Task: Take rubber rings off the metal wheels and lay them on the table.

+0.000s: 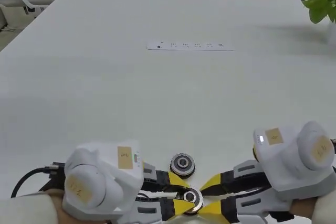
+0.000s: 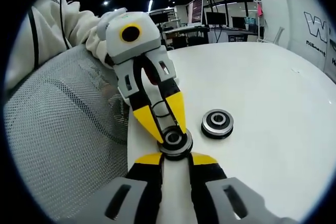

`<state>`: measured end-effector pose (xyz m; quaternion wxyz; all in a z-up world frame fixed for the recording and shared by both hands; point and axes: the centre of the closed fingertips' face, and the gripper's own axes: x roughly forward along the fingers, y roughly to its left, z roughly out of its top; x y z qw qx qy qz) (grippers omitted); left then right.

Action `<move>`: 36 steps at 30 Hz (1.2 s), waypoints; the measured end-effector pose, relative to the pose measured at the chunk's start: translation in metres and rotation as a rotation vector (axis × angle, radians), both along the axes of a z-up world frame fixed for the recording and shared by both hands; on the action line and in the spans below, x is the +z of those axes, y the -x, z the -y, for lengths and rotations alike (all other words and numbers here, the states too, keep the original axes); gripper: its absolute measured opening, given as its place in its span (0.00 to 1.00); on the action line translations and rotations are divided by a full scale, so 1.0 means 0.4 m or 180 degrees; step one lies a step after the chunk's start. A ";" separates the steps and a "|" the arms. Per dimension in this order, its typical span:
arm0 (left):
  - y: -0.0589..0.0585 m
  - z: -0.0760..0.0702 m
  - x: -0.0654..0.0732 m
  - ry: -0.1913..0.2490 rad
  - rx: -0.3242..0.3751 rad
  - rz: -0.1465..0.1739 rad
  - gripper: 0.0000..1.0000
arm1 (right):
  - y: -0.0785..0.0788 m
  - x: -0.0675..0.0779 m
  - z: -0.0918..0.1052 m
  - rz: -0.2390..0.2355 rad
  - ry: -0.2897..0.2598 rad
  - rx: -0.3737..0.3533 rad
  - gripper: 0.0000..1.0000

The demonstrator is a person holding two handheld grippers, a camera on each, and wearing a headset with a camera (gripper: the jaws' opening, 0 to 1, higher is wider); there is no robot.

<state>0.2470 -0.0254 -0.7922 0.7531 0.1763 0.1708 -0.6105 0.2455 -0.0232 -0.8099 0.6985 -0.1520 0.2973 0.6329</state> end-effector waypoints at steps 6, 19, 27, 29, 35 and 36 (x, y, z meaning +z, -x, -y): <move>-0.001 -0.003 0.000 0.0028 0.0011 -0.0007 0.14 | -0.001 -0.004 0.009 -0.0002 0.0037 -0.0014 0.08; -0.001 -0.004 0.000 0.0047 0.0027 0.0006 0.14 | -0.013 -0.006 0.012 -0.0131 0.0034 -0.0204 0.00; -0.002 -0.004 0.000 0.0041 0.0032 0.0016 0.14 | -0.025 -0.005 0.020 -0.0518 -0.0090 -0.0512 0.00; -0.002 -0.005 0.000 0.0040 0.0033 0.0018 0.14 | -0.030 -0.003 0.021 -0.0576 -0.0133 -0.0574 0.00; -0.003 -0.005 0.000 0.0036 0.0035 0.0026 0.14 | -0.031 0.006 0.020 -0.0732 -0.0229 -0.0679 0.00; -0.003 -0.005 0.000 0.0036 0.0035 0.0026 0.14 | -0.031 0.007 0.020 -0.0741 -0.0235 -0.0684 0.00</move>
